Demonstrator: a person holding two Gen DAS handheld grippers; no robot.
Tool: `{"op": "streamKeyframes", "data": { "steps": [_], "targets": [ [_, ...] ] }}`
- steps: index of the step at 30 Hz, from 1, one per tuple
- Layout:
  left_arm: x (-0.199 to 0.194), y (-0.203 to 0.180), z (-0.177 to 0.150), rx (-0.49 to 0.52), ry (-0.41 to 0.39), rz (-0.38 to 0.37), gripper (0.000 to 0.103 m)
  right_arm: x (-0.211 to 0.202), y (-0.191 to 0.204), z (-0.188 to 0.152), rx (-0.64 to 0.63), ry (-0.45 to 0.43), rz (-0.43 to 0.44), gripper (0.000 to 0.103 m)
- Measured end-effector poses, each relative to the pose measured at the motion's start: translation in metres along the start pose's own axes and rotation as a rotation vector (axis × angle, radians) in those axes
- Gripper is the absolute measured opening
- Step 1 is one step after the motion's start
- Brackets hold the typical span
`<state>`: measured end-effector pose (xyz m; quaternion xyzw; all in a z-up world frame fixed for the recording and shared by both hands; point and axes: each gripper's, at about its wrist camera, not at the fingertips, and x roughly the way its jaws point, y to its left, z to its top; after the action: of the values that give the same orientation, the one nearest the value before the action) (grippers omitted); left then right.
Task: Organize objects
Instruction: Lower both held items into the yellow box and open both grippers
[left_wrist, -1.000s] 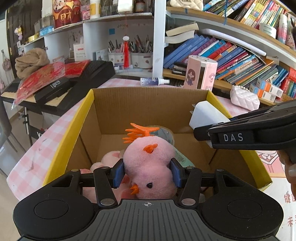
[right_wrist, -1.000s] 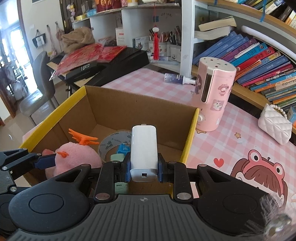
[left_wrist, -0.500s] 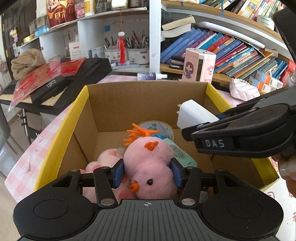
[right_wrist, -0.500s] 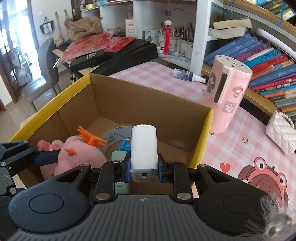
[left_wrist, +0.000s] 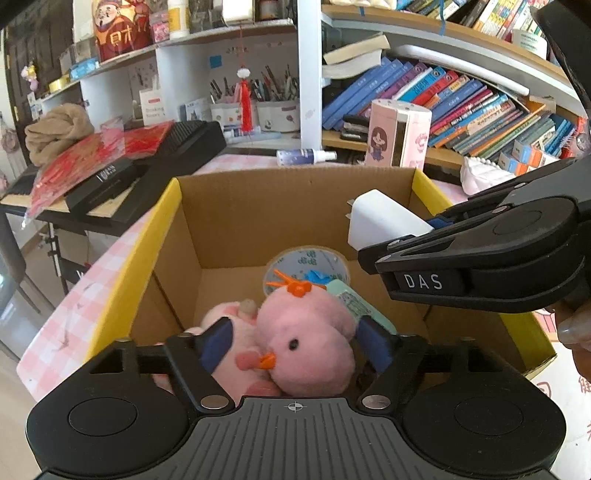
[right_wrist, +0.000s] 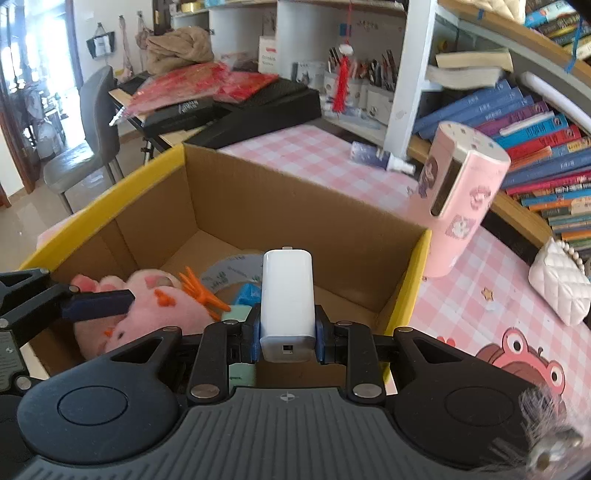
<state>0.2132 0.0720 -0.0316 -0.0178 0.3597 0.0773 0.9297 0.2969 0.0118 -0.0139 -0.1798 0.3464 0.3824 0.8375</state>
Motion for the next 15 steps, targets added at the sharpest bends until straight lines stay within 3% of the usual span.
{"op": "streamKeyframes", "data": {
  "steps": [5, 15],
  "targets": [
    [-0.012, 0.004, -0.001, -0.016, -0.023, 0.007, 0.082, 0.003, 0.004, 0.005, -0.021, 0.009, 0.015, 0.024],
    [-0.031, 0.009, -0.01, -0.024, -0.032, 0.034, 0.085, 0.026, 0.007, 0.003, -0.025, 0.115, 0.051, 0.024]
  ]
}}
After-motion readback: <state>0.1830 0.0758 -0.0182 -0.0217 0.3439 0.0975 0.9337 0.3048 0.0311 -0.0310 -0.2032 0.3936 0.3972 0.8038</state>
